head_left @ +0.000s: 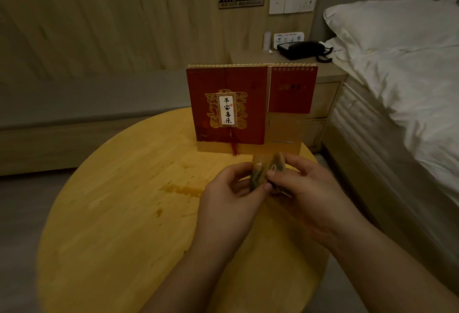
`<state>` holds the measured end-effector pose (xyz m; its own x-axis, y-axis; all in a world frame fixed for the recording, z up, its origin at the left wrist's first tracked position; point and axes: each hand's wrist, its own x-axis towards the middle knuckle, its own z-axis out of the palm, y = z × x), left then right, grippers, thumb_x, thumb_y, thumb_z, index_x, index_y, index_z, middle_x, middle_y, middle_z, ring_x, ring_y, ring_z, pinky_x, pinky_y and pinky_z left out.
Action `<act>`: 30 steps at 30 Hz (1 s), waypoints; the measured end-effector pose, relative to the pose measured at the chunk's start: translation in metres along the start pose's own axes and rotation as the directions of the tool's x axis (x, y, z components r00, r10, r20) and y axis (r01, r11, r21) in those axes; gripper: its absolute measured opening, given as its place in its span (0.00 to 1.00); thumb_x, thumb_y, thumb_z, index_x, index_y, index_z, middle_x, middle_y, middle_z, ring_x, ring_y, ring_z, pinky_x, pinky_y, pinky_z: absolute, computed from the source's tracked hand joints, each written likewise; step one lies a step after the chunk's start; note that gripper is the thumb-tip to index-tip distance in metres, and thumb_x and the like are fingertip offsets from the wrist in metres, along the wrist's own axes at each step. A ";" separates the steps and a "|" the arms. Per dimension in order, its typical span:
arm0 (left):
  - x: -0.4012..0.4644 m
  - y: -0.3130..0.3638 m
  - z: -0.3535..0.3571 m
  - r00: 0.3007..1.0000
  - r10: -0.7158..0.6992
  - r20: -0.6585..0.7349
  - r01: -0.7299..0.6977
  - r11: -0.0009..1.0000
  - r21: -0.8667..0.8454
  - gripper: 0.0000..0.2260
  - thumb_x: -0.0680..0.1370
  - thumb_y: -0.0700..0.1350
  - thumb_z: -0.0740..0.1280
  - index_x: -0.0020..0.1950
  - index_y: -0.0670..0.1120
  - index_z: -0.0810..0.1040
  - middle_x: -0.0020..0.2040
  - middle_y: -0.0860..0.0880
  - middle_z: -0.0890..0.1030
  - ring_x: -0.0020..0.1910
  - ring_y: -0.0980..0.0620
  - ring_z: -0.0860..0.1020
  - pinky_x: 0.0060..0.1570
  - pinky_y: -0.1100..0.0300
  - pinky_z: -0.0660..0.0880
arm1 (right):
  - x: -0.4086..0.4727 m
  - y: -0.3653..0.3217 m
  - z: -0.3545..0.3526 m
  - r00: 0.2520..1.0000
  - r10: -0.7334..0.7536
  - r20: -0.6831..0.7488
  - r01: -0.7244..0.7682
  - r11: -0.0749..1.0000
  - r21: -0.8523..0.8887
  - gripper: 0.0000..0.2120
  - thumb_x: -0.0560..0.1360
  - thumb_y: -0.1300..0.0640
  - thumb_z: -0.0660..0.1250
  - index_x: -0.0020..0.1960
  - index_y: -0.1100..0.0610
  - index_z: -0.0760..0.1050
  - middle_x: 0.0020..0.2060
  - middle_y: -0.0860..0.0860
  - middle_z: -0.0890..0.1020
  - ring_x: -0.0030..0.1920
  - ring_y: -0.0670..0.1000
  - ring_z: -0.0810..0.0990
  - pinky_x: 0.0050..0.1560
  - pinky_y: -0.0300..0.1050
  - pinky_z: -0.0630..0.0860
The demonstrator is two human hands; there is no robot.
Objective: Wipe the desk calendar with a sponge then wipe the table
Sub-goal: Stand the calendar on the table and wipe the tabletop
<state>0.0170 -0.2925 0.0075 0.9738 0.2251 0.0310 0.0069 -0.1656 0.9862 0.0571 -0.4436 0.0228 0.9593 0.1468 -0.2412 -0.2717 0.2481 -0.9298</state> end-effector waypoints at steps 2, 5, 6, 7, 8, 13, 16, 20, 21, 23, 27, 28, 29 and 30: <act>0.002 -0.001 0.000 0.999 -0.037 -0.035 0.035 0.997 -0.065 0.14 0.72 0.48 0.79 0.54 0.60 0.81 0.51 0.63 0.86 0.50 0.65 0.84 0.43 0.68 0.80 | -0.001 -0.001 -0.002 1.000 0.001 0.011 -0.001 1.000 0.003 0.20 0.79 0.71 0.70 0.68 0.57 0.77 0.48 0.58 0.90 0.47 0.54 0.90 0.40 0.42 0.85; 0.005 -0.003 0.000 0.990 -0.142 -0.025 0.133 0.965 -0.226 0.18 0.70 0.50 0.78 0.59 0.53 0.83 0.54 0.51 0.88 0.52 0.53 0.86 0.52 0.51 0.84 | 0.000 -0.004 -0.008 0.999 0.024 0.029 -0.026 0.999 0.048 0.21 0.80 0.72 0.68 0.70 0.58 0.75 0.51 0.59 0.90 0.50 0.56 0.90 0.43 0.44 0.87; 0.005 -0.003 0.001 0.986 -0.166 0.014 0.163 0.948 -0.273 0.19 0.71 0.49 0.78 0.61 0.52 0.82 0.55 0.49 0.87 0.53 0.50 0.86 0.53 0.48 0.84 | 0.002 -0.005 -0.009 0.999 0.040 0.030 -0.042 0.996 0.076 0.20 0.80 0.72 0.67 0.70 0.59 0.76 0.51 0.59 0.90 0.50 0.56 0.90 0.43 0.45 0.87; 0.005 -0.002 0.002 0.985 -0.168 0.040 0.173 0.942 -0.287 0.20 0.71 0.48 0.80 0.61 0.52 0.81 0.56 0.49 0.87 0.53 0.50 0.86 0.53 0.50 0.84 | 0.003 -0.006 -0.010 0.998 0.056 0.030 -0.059 0.993 0.102 0.19 0.80 0.71 0.67 0.69 0.59 0.77 0.50 0.60 0.90 0.50 0.57 0.90 0.42 0.46 0.87; 0.005 -0.003 0.003 0.987 -0.155 0.045 0.161 0.951 -0.265 0.21 0.71 0.45 0.81 0.62 0.53 0.81 0.57 0.50 0.87 0.52 0.52 0.87 0.50 0.54 0.84 | 0.003 -0.007 -0.012 0.997 0.068 0.034 -0.072 0.989 0.128 0.17 0.80 0.69 0.68 0.68 0.60 0.78 0.51 0.60 0.89 0.49 0.57 0.90 0.41 0.47 0.87; 0.007 -0.006 0.008 0.992 -0.118 0.051 0.126 0.967 -0.219 0.27 0.66 0.40 0.84 0.62 0.51 0.80 0.53 0.53 0.87 0.50 0.55 0.87 0.42 0.64 0.82 | 0.006 -0.002 -0.018 0.997 0.058 0.051 -0.062 0.994 0.088 0.23 0.74 0.66 0.74 0.68 0.57 0.78 0.52 0.59 0.89 0.52 0.58 0.90 0.43 0.50 0.85; 0.010 -0.008 0.005 0.987 -0.148 0.060 0.159 0.949 -0.273 0.19 0.72 0.39 0.80 0.61 0.48 0.83 0.53 0.51 0.88 0.53 0.52 0.86 0.48 0.58 0.82 | 0.010 -0.005 -0.023 0.992 0.119 0.041 -0.123 0.986 0.110 0.18 0.79 0.71 0.67 0.66 0.56 0.80 0.50 0.60 0.89 0.44 0.56 0.90 0.36 0.49 0.84; 0.019 -0.012 -0.003 0.973 -0.228 -0.018 0.217 0.943 -0.252 0.15 0.77 0.35 0.74 0.62 0.46 0.81 0.48 0.47 0.89 0.49 0.49 0.87 0.47 0.56 0.84 | 0.014 -0.013 -0.036 0.995 0.071 -0.065 -0.079 0.988 -0.134 0.19 0.79 0.70 0.69 0.66 0.53 0.80 0.51 0.56 0.88 0.42 0.51 0.90 0.38 0.49 0.86; 0.021 -0.012 -0.002 0.974 -0.226 -0.032 0.218 0.963 -0.159 0.16 0.77 0.36 0.74 0.62 0.48 0.81 0.48 0.48 0.89 0.48 0.51 0.87 0.47 0.56 0.84 | 0.014 -0.012 -0.040 0.995 0.015 -0.097 -0.045 0.948 -0.314 0.21 0.79 0.68 0.70 0.68 0.52 0.79 0.51 0.54 0.88 0.44 0.50 0.90 0.43 0.51 0.87; 0.023 -0.014 0.003 0.981 -0.192 -0.042 0.194 0.979 0.064 0.18 0.76 0.40 0.76 0.64 0.52 0.80 0.50 0.51 0.87 0.48 0.55 0.86 0.45 0.59 0.84 | 0.015 -0.008 -0.041 0.991 -0.052 -0.121 -0.020 0.849 -0.529 0.24 0.79 0.67 0.71 0.71 0.49 0.76 0.52 0.51 0.87 0.47 0.51 0.89 0.50 0.57 0.87; 0.025 -0.013 0.017 0.995 -0.080 -0.059 0.096 0.934 0.345 0.22 0.76 0.45 0.76 0.68 0.55 0.77 0.49 0.58 0.83 0.43 0.63 0.82 0.37 0.68 0.80 | 0.016 0.001 -0.042 0.977 -0.204 -0.064 0.084 0.642 -0.762 0.29 0.80 0.62 0.70 0.77 0.44 0.69 0.61 0.49 0.82 0.51 0.48 0.84 0.49 0.50 0.86; 0.025 -0.011 0.019 0.997 -0.062 -0.052 0.077 0.916 0.393 0.23 0.76 0.45 0.77 0.69 0.55 0.76 0.49 0.59 0.82 0.44 0.63 0.82 0.39 0.67 0.79 | 0.015 0.002 -0.042 0.959 -0.282 -0.015 0.126 0.473 -0.872 0.30 0.81 0.60 0.70 0.79 0.44 0.66 0.67 0.50 0.79 0.58 0.49 0.82 0.55 0.46 0.82; 0.025 -0.009 0.020 0.998 -0.048 -0.042 0.062 0.895 0.443 0.24 0.76 0.46 0.77 0.70 0.55 0.75 0.50 0.59 0.81 0.46 0.63 0.81 0.41 0.67 0.79 | 0.014 0.004 -0.042 0.931 -0.360 0.059 0.155 0.245 -0.957 0.31 0.81 0.57 0.69 0.81 0.45 0.63 0.73 0.51 0.74 0.67 0.51 0.77 0.65 0.47 0.76; 0.023 -0.006 0.020 0.999 -0.039 -0.030 0.049 0.871 0.490 0.25 0.76 0.46 0.77 0.71 0.55 0.74 0.52 0.59 0.81 0.49 0.62 0.81 0.44 0.66 0.79 | 0.011 0.006 -0.039 0.909 -0.385 0.158 0.188 0.041 -0.981 0.30 0.82 0.54 0.67 0.81 0.45 0.62 0.78 0.52 0.68 0.76 0.55 0.69 0.73 0.54 0.69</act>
<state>0.0443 -0.3051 -0.0011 0.9655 0.2603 -0.0027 0.1648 -0.6033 0.7803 0.0688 -0.4775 0.0037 0.9649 0.1891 0.1821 0.2440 -0.9020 -0.3561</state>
